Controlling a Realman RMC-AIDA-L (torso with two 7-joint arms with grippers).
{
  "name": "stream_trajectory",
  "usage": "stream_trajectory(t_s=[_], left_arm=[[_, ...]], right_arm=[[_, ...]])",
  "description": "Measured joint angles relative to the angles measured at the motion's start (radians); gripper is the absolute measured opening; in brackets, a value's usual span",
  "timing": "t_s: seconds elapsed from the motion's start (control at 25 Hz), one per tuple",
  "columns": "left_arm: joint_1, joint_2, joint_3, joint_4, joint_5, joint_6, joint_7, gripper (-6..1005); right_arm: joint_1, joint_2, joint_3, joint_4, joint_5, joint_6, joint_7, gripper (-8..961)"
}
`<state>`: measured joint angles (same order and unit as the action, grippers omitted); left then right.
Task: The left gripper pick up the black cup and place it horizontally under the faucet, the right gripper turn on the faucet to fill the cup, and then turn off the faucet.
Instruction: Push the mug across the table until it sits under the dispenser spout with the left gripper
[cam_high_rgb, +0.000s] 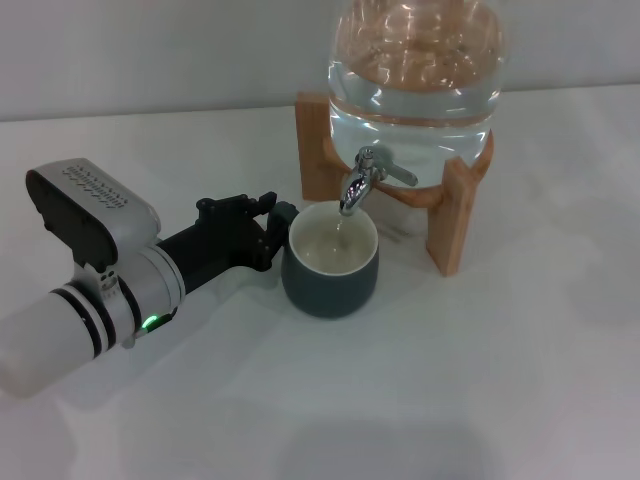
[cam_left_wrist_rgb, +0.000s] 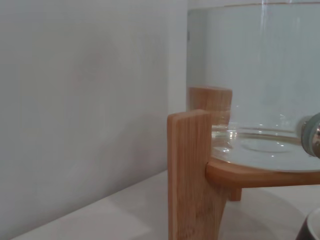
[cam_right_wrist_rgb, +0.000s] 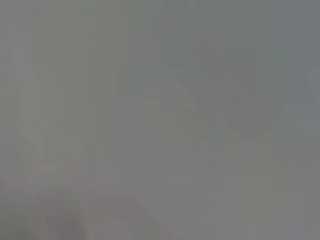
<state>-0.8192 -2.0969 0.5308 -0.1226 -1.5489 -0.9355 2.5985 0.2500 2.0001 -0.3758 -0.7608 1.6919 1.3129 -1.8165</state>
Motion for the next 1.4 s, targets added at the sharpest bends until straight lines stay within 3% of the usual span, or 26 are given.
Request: stream_trajectory(t_s=[1.4], left_arm=[[0.006,-0.005,0.000,-0.011,0.008,0.096,-0.004,260]], right_arm=[[0.002,0.000,0.000,0.010,0.000,-0.001,-0.010,840]])
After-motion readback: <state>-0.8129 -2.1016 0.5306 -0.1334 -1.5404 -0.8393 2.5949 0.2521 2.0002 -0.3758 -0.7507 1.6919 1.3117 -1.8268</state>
